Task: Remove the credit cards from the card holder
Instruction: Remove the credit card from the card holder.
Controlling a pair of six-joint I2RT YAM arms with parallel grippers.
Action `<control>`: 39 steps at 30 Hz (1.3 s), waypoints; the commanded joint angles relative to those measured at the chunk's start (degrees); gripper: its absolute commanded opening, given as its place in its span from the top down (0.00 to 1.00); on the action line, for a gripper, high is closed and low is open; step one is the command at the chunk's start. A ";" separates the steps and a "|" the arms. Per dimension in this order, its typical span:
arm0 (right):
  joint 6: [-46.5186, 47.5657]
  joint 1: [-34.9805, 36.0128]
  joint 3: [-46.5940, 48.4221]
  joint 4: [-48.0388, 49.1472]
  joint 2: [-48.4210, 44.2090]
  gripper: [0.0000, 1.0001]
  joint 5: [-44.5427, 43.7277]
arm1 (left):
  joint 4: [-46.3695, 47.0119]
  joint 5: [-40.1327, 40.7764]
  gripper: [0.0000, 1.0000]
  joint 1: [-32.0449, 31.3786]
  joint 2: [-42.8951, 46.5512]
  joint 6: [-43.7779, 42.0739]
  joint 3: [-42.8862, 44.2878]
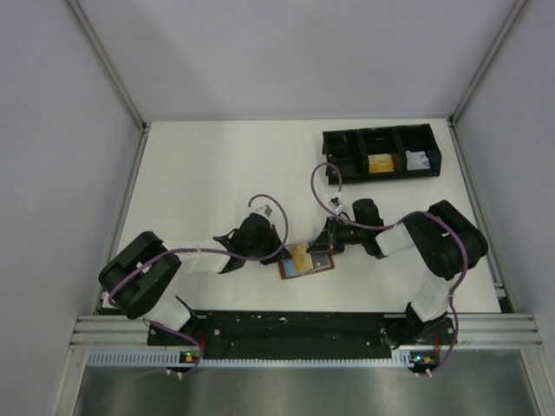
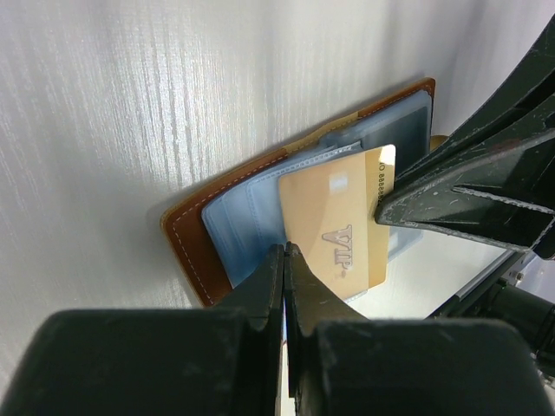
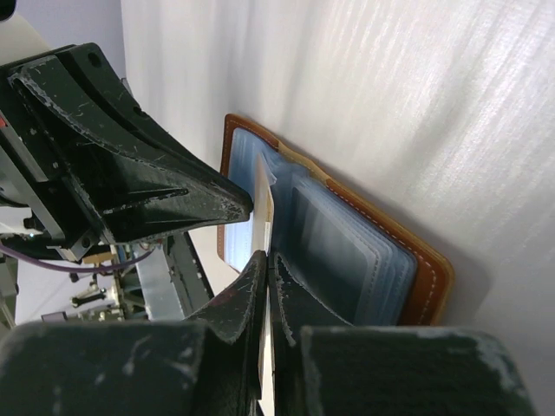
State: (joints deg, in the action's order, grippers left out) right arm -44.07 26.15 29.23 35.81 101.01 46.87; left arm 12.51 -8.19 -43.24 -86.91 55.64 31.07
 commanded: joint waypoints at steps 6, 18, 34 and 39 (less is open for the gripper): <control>7.77 -3.21 1.97 -10.06 -2.40 1.00 -2.13 | -6.27 3.26 1.00 0.35 -2.12 -2.29 -1.28; 4.61 -2.16 1.97 -7.16 -1.61 0.80 -0.11 | -7.33 4.06 1.00 0.27 -0.98 -2.90 -0.75; 7.33 -1.10 4.77 -12.50 -0.64 1.00 -0.90 | -6.19 3.53 1.00 0.27 -1.24 -2.64 -1.45; 12.59 -4.35 6.18 -23.74 -6.16 1.00 -5.28 | -5.66 4.14 1.00 0.35 -1.33 -3.43 -1.98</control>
State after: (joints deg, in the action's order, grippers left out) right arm -38.41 24.36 33.10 22.11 100.09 47.44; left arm 12.38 -7.97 -43.27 -86.89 55.24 31.18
